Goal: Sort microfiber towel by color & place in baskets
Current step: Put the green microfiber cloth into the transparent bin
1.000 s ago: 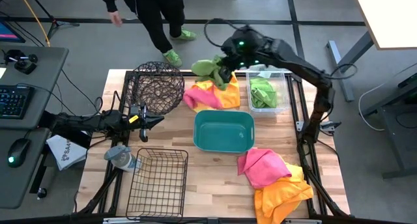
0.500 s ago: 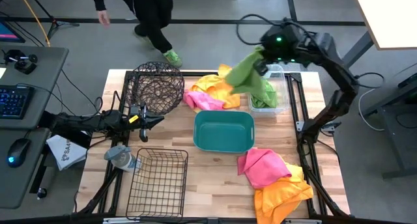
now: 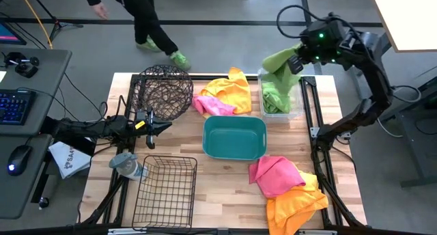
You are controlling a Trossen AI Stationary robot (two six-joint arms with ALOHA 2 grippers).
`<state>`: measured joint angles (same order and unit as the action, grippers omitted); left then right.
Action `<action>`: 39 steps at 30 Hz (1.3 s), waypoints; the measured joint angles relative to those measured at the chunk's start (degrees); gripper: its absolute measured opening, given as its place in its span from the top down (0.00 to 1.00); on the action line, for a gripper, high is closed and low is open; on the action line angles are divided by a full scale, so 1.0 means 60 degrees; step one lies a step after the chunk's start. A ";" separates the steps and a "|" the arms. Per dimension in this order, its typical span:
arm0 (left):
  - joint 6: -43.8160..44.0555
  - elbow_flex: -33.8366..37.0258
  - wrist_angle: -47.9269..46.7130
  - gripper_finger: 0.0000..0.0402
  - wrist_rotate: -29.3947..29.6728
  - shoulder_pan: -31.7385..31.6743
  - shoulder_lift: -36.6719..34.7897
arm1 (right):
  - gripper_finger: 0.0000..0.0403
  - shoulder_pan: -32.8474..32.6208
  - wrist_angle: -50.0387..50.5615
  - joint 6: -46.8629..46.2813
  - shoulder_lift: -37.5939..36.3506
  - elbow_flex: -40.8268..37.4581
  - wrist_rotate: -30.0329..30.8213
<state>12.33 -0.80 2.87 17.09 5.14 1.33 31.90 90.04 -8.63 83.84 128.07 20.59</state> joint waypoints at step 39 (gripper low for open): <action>-0.0001 0.0002 0.0000 1.00 0.0000 0.0000 -0.0002 | 1.00 -0.0011 -0.5018 -0.0692 -0.3792 -1.1122 -0.3039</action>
<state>12.32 -0.78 2.87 17.09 5.14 1.32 31.83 59.93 -12.78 61.09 61.34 2.35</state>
